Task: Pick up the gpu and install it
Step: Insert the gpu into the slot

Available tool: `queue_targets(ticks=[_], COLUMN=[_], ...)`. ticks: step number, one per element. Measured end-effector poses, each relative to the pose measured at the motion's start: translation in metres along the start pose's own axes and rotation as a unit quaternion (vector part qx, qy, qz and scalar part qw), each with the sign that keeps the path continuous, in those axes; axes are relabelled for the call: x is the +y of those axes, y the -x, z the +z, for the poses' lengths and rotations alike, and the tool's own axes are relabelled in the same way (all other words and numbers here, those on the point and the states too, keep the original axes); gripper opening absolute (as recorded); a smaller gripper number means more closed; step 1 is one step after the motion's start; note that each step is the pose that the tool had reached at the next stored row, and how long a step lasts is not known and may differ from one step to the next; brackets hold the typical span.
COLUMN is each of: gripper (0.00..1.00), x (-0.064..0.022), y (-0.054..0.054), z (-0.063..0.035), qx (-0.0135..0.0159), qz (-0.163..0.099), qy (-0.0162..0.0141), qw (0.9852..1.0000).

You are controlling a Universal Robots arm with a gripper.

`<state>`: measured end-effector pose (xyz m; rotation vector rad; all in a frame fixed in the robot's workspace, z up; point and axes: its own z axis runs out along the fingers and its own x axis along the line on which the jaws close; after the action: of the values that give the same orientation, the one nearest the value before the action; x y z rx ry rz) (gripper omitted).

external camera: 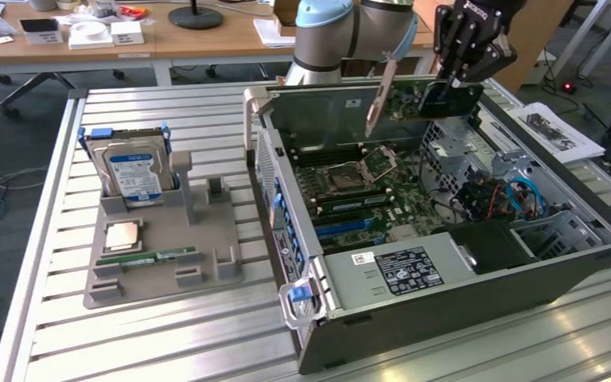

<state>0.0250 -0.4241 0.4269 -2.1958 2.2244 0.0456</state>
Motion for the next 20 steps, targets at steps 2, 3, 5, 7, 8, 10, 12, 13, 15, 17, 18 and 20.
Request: queue_targets(ticks=[2, 3, 5, 7, 8, 10, 12, 13, 15, 17, 18, 20], gripper=[0.27, 0.27, 0.27, 0.27, 0.27, 0.27, 0.27, 0.27, 0.27, 0.27, 0.27, 0.27], x=[0.0021, 0.0030, 0.0046, 0.0064, 0.0073, 0.0092, 0.0114, 0.0125, 0.0144, 0.0152, 0.0156, 0.0165], y=[0.000, 0.000, 0.000, 0.000, 0.000, 0.000, 0.000, 0.000, -0.001, -0.001, -0.001, -0.001], z=[0.0005, 0.0008, 0.0014, 0.0024, 0.0030, 0.0052, 0.0079, 0.0094, 0.0125, 0.0152, 0.0167, 0.0196], qx=[-0.0001, -0.0001, 0.0000, 0.0000, 0.0001, 0.0000, 0.0000, 0.0000, 0.0000, 0.0000, -0.0001, 0.0000], qz=[0.000, 0.000, 0.000, 0.000, 0.000, 0.000, 0.000, 0.000, 0.000, 0.000, 0.000, 0.000], qy=[-0.0012, -0.0015, -0.0016, -0.0016, -0.0016, -0.0016, -0.0017, -0.0017, -0.0018, -0.0018, -0.0018, -0.0018], qw=[1.0000, 1.0000, 1.0000, 1.0000, 1.0000, 1.0000, 1.0000, 1.0000, 1.0000, 1.0000, 1.0000, 1.0000])
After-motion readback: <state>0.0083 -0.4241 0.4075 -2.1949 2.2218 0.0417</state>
